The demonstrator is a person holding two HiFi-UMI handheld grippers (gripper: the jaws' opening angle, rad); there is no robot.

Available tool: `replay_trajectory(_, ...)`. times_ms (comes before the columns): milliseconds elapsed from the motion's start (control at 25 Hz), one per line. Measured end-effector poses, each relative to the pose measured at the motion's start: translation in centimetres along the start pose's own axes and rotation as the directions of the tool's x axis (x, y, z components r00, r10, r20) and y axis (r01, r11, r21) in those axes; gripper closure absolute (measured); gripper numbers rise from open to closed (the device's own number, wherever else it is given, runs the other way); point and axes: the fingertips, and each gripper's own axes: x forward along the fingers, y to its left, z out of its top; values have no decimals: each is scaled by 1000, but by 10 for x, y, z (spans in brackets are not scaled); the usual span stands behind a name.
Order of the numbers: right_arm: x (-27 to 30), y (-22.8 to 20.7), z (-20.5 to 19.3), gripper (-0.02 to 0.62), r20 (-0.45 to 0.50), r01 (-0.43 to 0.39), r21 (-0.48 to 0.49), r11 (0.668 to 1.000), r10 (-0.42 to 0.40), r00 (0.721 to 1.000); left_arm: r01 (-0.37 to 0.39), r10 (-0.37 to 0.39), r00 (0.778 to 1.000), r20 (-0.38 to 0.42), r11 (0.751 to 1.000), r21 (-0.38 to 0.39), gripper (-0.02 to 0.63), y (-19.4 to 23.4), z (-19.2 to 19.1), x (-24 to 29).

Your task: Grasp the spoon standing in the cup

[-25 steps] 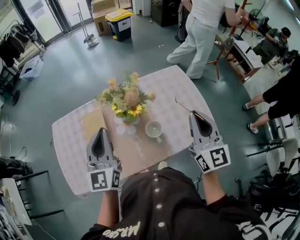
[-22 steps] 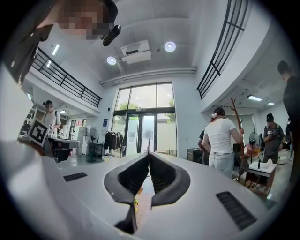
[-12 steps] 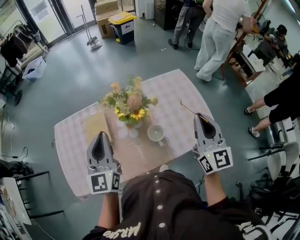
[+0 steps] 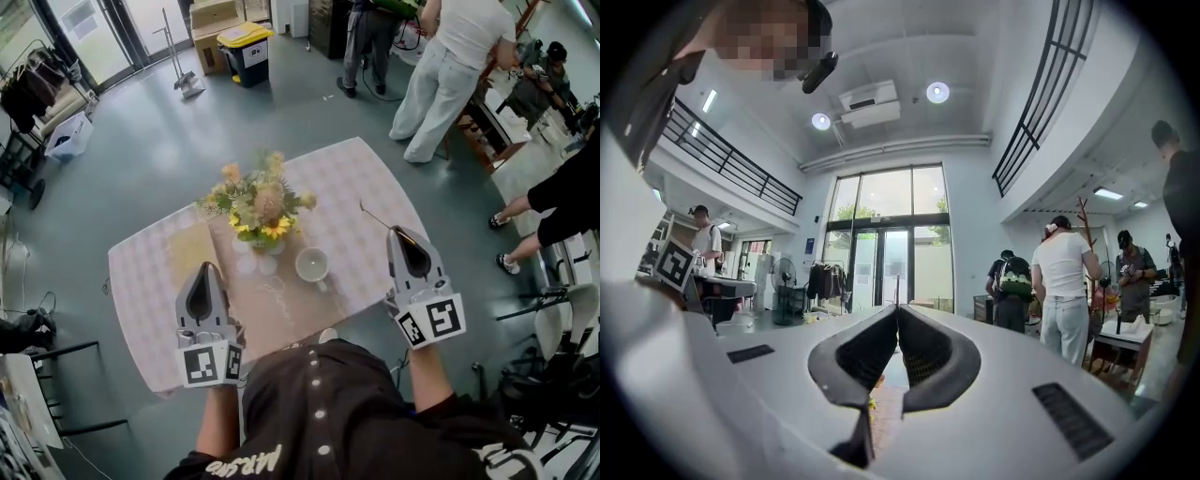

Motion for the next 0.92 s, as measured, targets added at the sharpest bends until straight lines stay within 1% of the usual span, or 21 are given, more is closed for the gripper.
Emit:
replay_trajectory(360, 1, 5, -3, 595, -3, -4, -5, 1000, 4, 1000, -5, 5, 1000, -3, 1000, -4, 588, 4, -2, -2)
replay_trajectory(920, -5, 7, -5, 595, -8, -10, -12, 1000, 10, 1000, -5, 5, 1000, -3, 1000, -13, 589, -1, -3, -8)
